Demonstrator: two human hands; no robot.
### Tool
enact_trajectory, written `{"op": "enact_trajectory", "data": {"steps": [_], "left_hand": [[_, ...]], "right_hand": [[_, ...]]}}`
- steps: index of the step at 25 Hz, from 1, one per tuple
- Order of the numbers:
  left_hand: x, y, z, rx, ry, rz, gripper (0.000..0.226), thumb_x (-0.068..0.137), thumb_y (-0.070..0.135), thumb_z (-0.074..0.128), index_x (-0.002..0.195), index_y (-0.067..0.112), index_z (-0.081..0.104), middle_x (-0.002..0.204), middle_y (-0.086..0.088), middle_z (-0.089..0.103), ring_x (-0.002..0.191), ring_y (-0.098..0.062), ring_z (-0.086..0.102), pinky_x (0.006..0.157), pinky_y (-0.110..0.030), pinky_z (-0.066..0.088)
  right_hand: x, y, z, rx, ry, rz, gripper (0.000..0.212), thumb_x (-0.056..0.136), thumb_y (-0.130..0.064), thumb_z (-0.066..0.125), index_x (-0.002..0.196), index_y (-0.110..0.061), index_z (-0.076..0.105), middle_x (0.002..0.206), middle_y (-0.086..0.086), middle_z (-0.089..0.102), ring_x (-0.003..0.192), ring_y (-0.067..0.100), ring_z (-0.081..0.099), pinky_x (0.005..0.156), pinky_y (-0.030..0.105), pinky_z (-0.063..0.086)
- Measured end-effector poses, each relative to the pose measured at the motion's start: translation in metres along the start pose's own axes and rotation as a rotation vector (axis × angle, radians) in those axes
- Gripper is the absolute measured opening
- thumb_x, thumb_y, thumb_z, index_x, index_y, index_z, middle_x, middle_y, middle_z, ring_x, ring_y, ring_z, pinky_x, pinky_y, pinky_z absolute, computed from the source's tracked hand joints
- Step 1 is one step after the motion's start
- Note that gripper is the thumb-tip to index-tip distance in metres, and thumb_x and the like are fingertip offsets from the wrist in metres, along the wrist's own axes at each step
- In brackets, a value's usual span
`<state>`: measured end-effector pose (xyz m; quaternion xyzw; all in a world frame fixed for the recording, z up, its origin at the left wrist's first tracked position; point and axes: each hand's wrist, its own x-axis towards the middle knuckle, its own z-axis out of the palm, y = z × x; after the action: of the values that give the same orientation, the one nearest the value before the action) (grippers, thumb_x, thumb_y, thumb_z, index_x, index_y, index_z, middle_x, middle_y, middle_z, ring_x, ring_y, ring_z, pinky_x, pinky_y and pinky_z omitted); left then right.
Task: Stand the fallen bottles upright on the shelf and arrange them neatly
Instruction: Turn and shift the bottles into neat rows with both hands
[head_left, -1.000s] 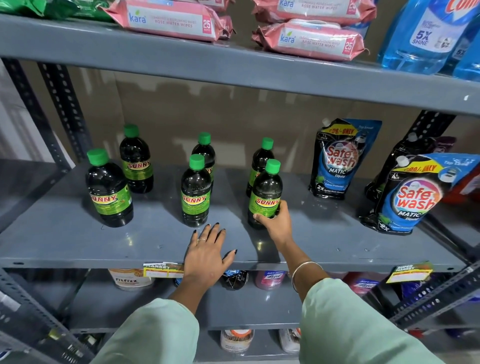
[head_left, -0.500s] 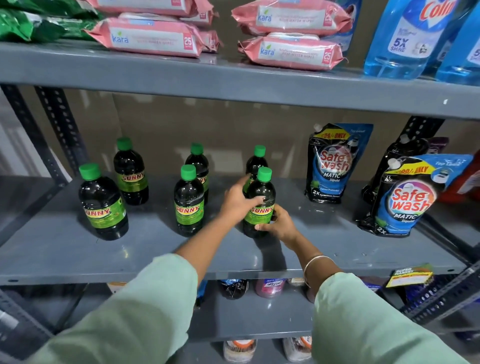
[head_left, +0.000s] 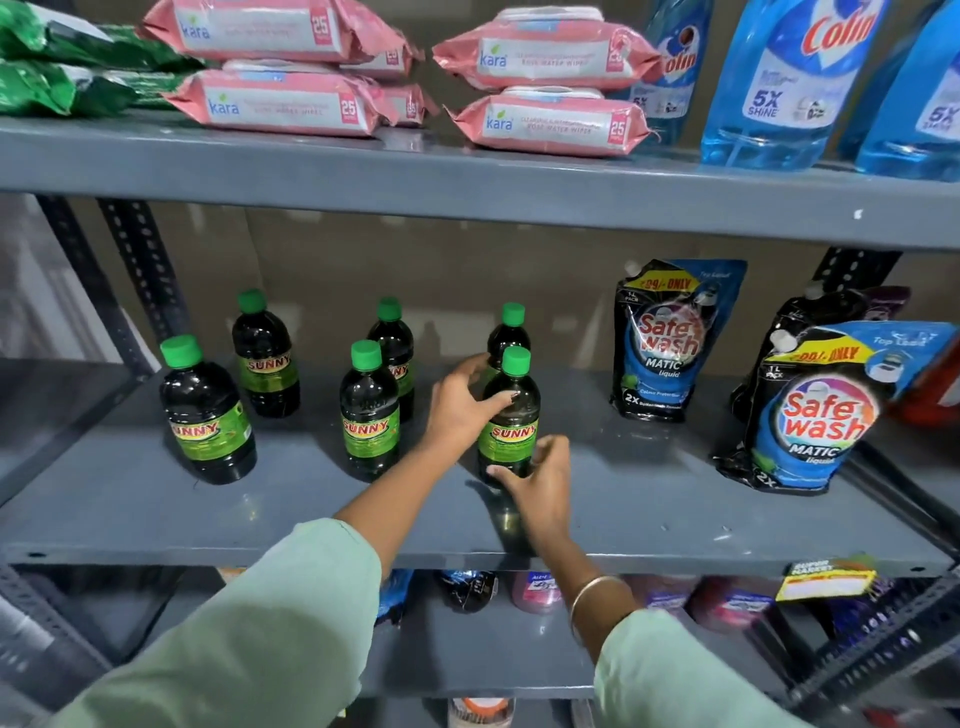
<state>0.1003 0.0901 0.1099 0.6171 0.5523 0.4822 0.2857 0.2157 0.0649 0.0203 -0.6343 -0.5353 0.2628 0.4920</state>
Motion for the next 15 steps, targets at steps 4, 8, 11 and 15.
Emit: {"op": "enact_trajectory", "data": {"steps": [4,8,11,15], "left_hand": [[-0.026,-0.006,-0.033,0.251,0.419,0.172,0.046,0.072,0.023,0.073,0.110,0.007,0.051,0.111,-0.019,0.053,0.106,-0.030,0.045,0.091,-0.041,0.039],[-0.023,-0.022,-0.084,0.379,0.546,0.048,0.057,0.066,0.021,0.076,0.110,-0.002,0.046,0.114,-0.026,0.048,0.111,-0.037,0.041,0.098,-0.043,0.031],[-0.006,-0.040,-0.125,0.180,0.081,-0.113,0.058,0.061,0.027,0.078,0.111,0.006,0.056,0.112,-0.018,0.062,0.106,-0.029,0.056,0.092,-0.040,0.044],[0.006,-0.055,-0.143,0.144,-0.114,-0.077,0.058,0.055,0.030,0.076,0.107,0.012,0.061,0.101,-0.007,0.068,0.096,-0.022,0.062,0.088,-0.035,0.047]], "right_hand": [[-0.041,-0.017,0.025,0.099,0.078,0.023,0.049,0.066,-0.028,0.080,0.086,-0.018,0.036,0.079,0.000,0.049,0.075,0.023,0.050,0.063,0.028,0.037],[-0.044,-0.040,0.061,0.071,-0.263,-0.084,0.052,0.068,-0.023,0.079,0.105,-0.018,0.043,0.093,0.002,0.056,0.086,0.018,0.054,0.073,0.028,0.043],[-0.024,-0.061,0.090,0.098,-0.401,-0.117,0.073,0.062,-0.015,0.083,0.123,-0.009,0.043,0.120,0.007,0.055,0.111,0.018,0.051,0.094,0.028,0.041],[-0.007,-0.072,0.118,0.099,-0.424,-0.030,0.069,0.060,-0.005,0.083,0.120,-0.004,0.049,0.119,0.011,0.062,0.110,0.023,0.057,0.094,0.030,0.045]]}}
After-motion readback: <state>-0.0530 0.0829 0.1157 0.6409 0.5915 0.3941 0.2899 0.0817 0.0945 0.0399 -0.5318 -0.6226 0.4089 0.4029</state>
